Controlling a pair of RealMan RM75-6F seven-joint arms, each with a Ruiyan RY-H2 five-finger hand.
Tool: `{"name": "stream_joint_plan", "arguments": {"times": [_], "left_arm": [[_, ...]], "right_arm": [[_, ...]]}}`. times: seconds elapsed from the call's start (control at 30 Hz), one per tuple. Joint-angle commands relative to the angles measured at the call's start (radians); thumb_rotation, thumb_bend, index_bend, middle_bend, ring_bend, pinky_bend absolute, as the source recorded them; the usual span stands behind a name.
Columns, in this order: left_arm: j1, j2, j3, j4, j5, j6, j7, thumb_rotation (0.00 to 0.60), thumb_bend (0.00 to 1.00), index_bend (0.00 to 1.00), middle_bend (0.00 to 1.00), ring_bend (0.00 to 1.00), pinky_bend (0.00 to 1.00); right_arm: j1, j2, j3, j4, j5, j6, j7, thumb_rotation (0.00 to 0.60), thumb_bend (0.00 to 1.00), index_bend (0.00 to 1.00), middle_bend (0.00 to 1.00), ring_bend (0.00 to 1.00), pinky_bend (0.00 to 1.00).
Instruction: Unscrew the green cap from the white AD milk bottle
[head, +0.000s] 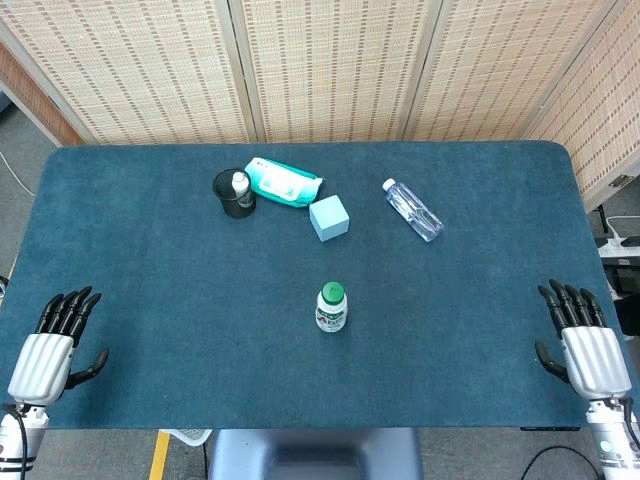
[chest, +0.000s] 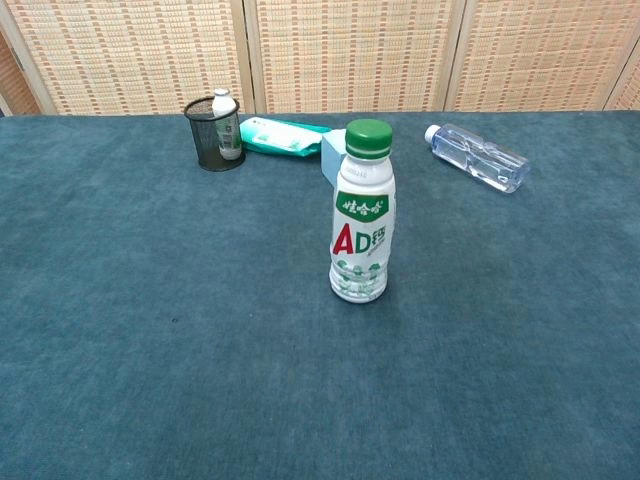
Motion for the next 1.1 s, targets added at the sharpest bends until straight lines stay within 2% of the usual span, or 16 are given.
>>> {"name": "stream_joint_plan", "arguments": {"times": [0.03,0.13,0.23,0.37,0.47,0.57,0.77,1.1], "left_arm": [[-0.009,-0.013,-0.003,0.014,0.015,0.004,-0.031,0.6,0.36,0.0,0.0,0.0,0.04],[-0.034,-0.051,0.0,0.055,0.055,0.001,-0.164,0.6,0.36,0.0,0.0,0.0,0.04],[-0.049,-0.114,0.031,0.095,0.107,0.011,-0.412,0.6,0.36,0.0,0.0,0.0,0.04],[-0.127,-0.17,0.043,0.089,0.101,-0.094,-0.795,0.6,0.36,0.0,0.0,0.0,0.03],[-0.195,-0.175,0.043,0.054,0.085,-0.199,-0.966,0.6,0.37,0.0,0.0,0.0,0.02],[-0.244,-0.217,0.016,0.062,0.07,-0.247,-1.008,0.6,0.36,0.0,0.0,0.0,0.02],[-0.313,-0.337,-0.034,0.123,0.012,-0.32,-0.995,0.6,0.35,0.0,0.0,0.0,0.01],[-0.418,-0.456,-0.094,0.204,-0.077,-0.456,-0.992,0.6,0.35,0.0,0.0,0.0,0.01]], "right_arm": [[-0.001,0.0,0.001,0.0,0.0,0.002,0.002,0.6,0.3,0.0,0.0,0.0,0.0],[-0.004,0.007,0.001,-0.002,-0.004,0.009,0.021,0.6,0.3,0.0,0.0,0.0,0.0],[-0.01,0.017,0.004,-0.004,-0.01,0.026,0.046,0.6,0.3,0.0,0.0,0.0,0.0],[-0.016,0.024,0.004,0.0,-0.022,0.042,0.066,0.6,0.3,0.0,0.0,0.0,0.0],[-0.018,0.034,0.001,-0.005,-0.028,0.043,0.081,0.6,0.3,0.0,0.0,0.0,0.0],[-0.022,0.043,-0.002,-0.011,-0.034,0.047,0.094,0.6,0.3,0.0,0.0,0.0,0.0],[-0.024,0.058,-0.007,-0.018,-0.039,0.043,0.121,0.6,0.3,0.0,0.0,0.0,0.0],[-0.011,0.075,-0.013,-0.023,-0.035,0.005,0.166,0.6,0.3,0.0,0.0,0.0,0.0]]}}
